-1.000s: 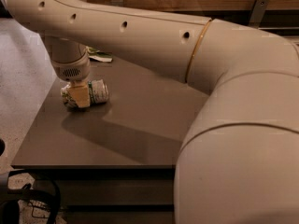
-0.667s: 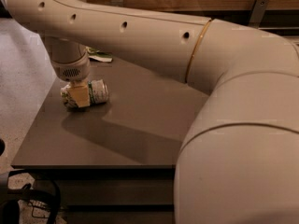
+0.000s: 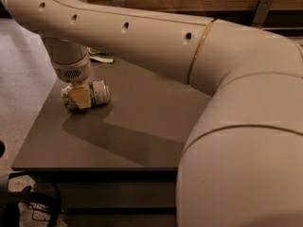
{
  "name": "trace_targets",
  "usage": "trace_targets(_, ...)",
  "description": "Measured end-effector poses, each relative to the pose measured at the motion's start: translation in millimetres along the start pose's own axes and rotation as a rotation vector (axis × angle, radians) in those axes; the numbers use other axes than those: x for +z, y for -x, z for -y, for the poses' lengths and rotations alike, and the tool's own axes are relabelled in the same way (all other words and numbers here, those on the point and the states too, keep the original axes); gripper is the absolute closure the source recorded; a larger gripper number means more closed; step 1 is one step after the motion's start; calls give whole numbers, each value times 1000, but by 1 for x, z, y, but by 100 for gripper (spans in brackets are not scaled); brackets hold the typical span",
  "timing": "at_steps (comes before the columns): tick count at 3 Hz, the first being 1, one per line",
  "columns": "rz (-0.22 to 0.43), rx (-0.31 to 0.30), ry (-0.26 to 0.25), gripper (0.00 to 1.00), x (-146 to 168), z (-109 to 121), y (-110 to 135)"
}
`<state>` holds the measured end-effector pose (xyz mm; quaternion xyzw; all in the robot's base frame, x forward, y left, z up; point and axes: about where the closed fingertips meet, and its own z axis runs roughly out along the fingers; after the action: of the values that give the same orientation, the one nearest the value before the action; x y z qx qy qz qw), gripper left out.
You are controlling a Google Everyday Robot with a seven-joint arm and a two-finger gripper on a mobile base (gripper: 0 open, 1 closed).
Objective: Place 7up can upright
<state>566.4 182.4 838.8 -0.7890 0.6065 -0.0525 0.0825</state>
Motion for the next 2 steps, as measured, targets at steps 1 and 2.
trace_targets(1,52,-15,-9,100,-16,9,-3)
trace_targets(2,132,1,-39,100,-53,18,-16)
